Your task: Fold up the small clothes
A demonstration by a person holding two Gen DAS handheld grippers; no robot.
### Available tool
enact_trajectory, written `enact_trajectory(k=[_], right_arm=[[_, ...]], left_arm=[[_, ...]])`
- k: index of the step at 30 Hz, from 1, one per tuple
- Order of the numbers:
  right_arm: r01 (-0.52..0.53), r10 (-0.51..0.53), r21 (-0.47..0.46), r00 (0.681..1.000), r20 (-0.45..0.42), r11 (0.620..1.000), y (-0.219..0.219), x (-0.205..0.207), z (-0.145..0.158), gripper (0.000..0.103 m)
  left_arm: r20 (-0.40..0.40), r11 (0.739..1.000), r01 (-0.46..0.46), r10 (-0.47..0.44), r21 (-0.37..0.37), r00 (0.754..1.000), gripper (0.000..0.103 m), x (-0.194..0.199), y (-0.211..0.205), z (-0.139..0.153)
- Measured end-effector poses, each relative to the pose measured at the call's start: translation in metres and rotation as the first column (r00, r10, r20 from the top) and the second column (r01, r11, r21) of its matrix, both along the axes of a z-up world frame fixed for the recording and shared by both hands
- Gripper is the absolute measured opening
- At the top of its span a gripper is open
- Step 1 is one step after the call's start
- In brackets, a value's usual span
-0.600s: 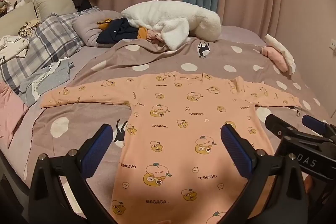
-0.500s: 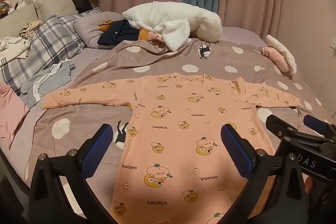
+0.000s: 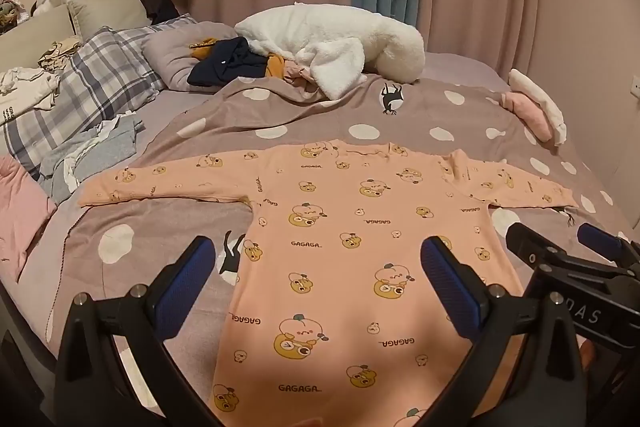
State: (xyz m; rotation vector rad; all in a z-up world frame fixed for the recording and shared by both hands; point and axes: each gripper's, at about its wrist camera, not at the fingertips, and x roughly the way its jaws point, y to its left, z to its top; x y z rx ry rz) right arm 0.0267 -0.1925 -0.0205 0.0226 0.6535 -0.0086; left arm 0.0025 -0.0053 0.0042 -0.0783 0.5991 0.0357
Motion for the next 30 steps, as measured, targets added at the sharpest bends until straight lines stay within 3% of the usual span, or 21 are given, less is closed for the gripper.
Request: enact_trajectory(k=[30], right_arm=[[0.008,-0.009,-0.085,1.000,-0.003,0.996,0.015,0.004,-0.007,0.103]], left_arm=[[0.029,1.000,-0.021,0.021,0.003,0.999,0.103,0.000,0.008,0.000]])
